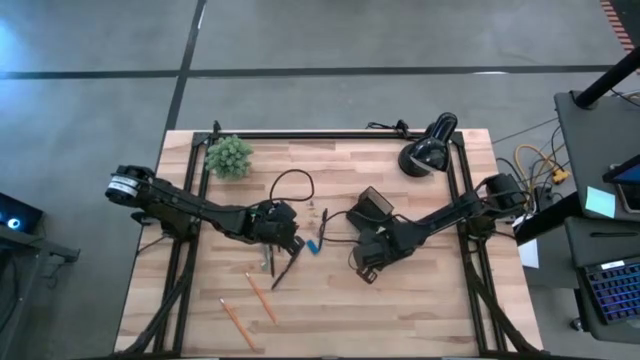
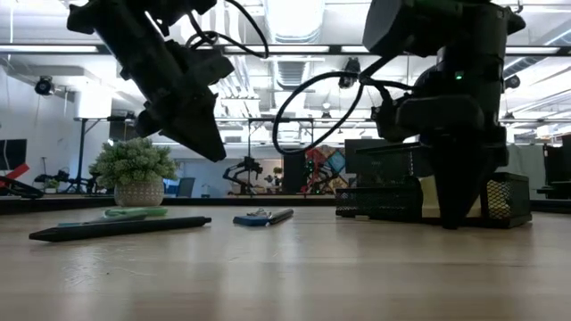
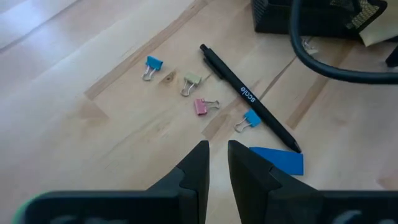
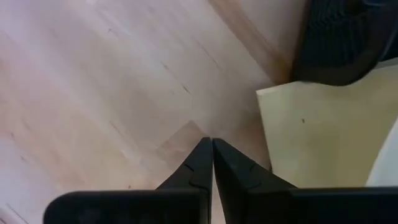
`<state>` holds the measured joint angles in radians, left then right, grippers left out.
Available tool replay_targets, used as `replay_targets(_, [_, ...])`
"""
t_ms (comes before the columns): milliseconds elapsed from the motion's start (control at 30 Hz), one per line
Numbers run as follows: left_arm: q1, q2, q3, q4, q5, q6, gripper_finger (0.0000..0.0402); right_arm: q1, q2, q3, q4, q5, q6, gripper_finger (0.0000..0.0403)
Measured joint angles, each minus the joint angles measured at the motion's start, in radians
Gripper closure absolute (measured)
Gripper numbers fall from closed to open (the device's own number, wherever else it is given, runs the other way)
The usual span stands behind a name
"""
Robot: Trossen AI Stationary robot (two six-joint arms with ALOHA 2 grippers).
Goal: Pick and place office supplies into organizer
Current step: Adjust the black mesh organizer
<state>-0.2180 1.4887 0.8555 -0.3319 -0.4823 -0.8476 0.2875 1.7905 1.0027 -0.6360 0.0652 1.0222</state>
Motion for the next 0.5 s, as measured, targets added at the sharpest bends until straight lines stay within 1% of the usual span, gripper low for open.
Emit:
replay_targets(67, [0.000,0.000,-0.001,-0.001,-0.001,0.000,0.0357,-0.004,0.000,0.002,-0.010,0.031,0.007,0.0394])
replay_targets(167, [0.000,0.000,-0.002,0.000,-0.001,0.000,0.0357,-0.008,0.006,0.022,-0.090,0.161,0.048,0.0394])
replay_targets(233, [0.000,0.000,-0.002,0.000,-0.002,0.001,0.0357,-0.019,0.009,0.036,-0.141,0.227,0.053,0.0394])
replay_targets(300, [0.000,0.000,-0.002,0.000,-0.002,0.010,0.0357,-0.032,0.007,0.047,-0.167,0.245,0.052,0.0394])
replay_targets(500, [0.000,0.000,-0.002,0.001,-0.002,0.026,0.0357,-0.043,0.005,0.077,-0.183,0.233,0.051,0.0394])
